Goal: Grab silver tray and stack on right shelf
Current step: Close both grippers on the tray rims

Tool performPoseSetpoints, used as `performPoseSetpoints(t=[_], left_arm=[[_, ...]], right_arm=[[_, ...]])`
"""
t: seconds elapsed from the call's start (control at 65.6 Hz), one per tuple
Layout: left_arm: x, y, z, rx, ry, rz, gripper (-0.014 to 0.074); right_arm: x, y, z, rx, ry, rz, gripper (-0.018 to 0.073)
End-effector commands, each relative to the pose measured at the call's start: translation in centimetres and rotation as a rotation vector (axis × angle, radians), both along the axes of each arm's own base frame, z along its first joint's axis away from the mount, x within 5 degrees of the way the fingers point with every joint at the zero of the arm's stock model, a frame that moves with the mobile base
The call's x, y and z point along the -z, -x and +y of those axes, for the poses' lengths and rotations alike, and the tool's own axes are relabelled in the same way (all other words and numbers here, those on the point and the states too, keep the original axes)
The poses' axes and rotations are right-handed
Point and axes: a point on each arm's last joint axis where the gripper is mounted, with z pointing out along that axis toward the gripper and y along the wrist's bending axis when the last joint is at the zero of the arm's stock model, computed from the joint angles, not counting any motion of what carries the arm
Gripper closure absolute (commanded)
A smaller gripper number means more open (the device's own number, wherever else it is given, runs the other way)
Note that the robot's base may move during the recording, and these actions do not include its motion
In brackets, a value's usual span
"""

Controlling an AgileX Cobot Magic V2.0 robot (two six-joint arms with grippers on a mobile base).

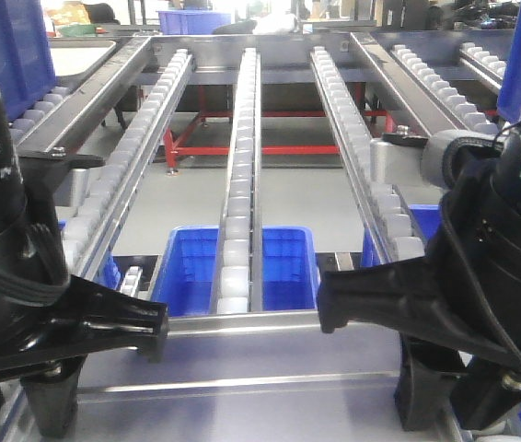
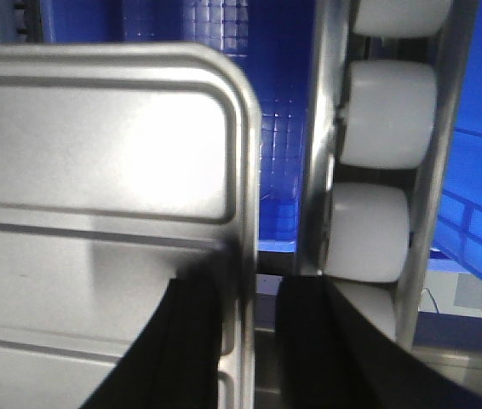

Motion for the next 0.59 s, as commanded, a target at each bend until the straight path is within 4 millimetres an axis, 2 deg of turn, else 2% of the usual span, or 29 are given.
performPoseSetpoints(t=[0.0,0.579], left_arm=[[-0.67,-0.04,-0.28,-0.002,0.025,-0.012,0.0405],[-0.80,-0.04,-0.43,-0.012,0.037,-0.006,0.0406]], right_arm=[[-1.12,-0.44,0.45,-0.011,-0.046,-0.054,0.0249],[-1.04,-0.34,0.29,-0.008,-0.030,-0.040,0.0251]])
